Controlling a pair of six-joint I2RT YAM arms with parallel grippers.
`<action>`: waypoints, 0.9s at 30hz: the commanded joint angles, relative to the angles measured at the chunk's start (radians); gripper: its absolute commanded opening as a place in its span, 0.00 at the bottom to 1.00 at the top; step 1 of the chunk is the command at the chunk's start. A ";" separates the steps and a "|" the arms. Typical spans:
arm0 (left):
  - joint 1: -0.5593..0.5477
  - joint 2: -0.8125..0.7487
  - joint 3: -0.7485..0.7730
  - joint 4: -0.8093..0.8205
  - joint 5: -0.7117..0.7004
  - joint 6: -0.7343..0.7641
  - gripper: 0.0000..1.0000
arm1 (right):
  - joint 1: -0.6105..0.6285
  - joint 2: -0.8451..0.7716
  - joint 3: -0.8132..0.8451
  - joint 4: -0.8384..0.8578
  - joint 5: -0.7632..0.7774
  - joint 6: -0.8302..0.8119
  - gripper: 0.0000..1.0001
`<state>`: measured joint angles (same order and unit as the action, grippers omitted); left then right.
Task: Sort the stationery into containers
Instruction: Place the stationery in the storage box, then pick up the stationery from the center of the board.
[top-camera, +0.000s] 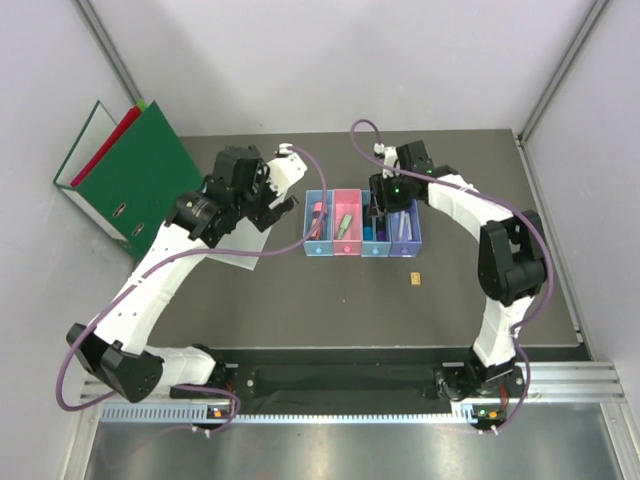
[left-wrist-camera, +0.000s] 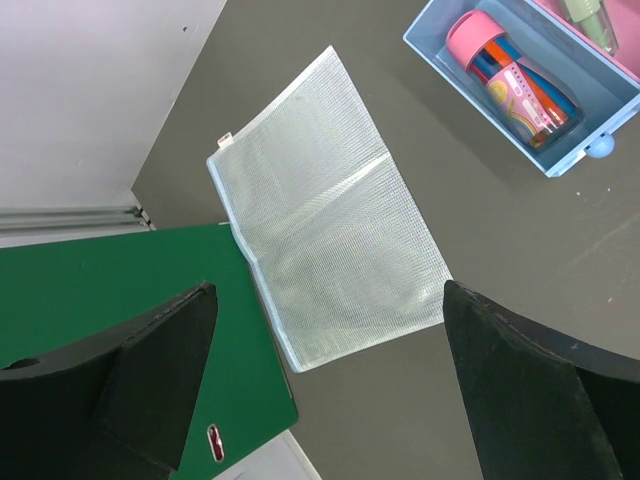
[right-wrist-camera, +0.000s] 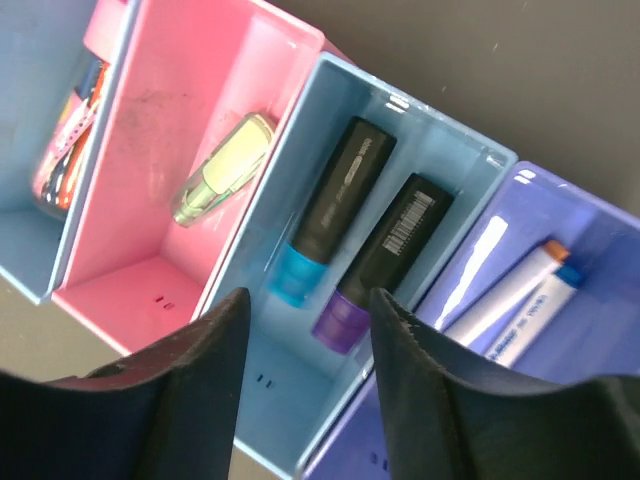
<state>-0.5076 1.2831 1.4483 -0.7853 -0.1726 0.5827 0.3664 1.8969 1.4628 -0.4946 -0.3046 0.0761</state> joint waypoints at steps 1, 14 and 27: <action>0.000 -0.027 -0.005 0.057 0.015 -0.021 0.99 | 0.017 -0.102 0.056 0.022 0.019 -0.053 0.53; 0.000 -0.091 -0.014 0.035 -0.005 -0.004 0.99 | 0.017 -0.473 -0.254 -0.113 0.134 -0.315 0.53; 0.001 -0.099 0.040 -0.045 -0.039 0.062 0.99 | 0.014 -0.567 -0.527 -0.111 0.108 -0.292 0.67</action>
<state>-0.5076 1.1965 1.4437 -0.8108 -0.1860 0.6102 0.3729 1.3361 0.9291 -0.6369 -0.1848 -0.2092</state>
